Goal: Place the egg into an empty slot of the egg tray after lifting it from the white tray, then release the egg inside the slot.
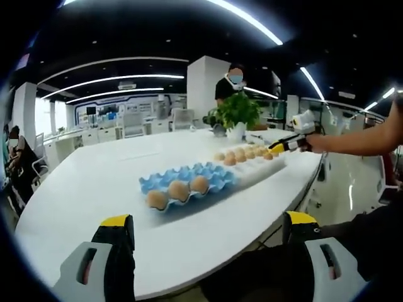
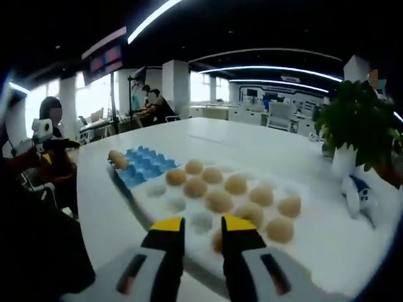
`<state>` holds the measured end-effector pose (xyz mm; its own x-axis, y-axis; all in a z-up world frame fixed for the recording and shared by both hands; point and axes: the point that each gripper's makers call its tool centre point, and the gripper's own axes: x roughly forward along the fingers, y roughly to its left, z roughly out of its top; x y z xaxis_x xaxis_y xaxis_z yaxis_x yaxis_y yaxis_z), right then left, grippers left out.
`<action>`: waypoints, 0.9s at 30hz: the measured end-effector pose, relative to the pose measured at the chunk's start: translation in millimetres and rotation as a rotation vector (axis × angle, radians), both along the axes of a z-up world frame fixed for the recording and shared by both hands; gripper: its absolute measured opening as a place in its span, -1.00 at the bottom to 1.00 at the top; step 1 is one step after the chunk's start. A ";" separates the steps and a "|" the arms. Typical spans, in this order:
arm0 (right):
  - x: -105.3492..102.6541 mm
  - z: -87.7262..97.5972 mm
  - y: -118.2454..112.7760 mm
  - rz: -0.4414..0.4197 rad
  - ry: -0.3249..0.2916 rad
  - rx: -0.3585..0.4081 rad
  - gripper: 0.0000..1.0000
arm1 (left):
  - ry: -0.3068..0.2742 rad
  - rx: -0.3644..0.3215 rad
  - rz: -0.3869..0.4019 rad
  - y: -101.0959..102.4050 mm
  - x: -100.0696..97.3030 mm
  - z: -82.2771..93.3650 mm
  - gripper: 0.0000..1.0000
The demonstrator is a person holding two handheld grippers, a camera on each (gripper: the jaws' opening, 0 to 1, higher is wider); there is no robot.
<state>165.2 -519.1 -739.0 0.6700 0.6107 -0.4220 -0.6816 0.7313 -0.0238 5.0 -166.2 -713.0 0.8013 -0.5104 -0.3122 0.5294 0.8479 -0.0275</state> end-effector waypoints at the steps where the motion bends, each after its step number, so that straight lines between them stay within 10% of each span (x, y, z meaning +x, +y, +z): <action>1: 1.7 -1.7 -2.1 0.000 0.007 -0.012 -0.56 | -0.001 0.003 -0.003 -0.4 0.5 0.0 0.99; 14: 26.9 -41.4 -12.1 0.142 0.154 -0.324 -0.46 | -0.007 0.026 -0.029 -2.5 0.3 -0.2 0.97; 17: 27.8 -39.7 -7.7 0.115 0.217 -0.295 -0.47 | -0.008 0.026 -0.028 -1.9 -0.9 -0.5 0.97; 27: 27.6 -30.8 -10.9 0.024 0.156 -0.202 -0.54 | 0.008 0.024 -0.023 1.3 -4.4 -7.9 0.96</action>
<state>192.8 -530.0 -769.8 0.5737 0.5185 -0.6340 -0.7054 0.7062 -0.0608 0.6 -164.9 -720.9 0.7865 -0.5212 -0.3313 0.5489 0.8358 -0.0117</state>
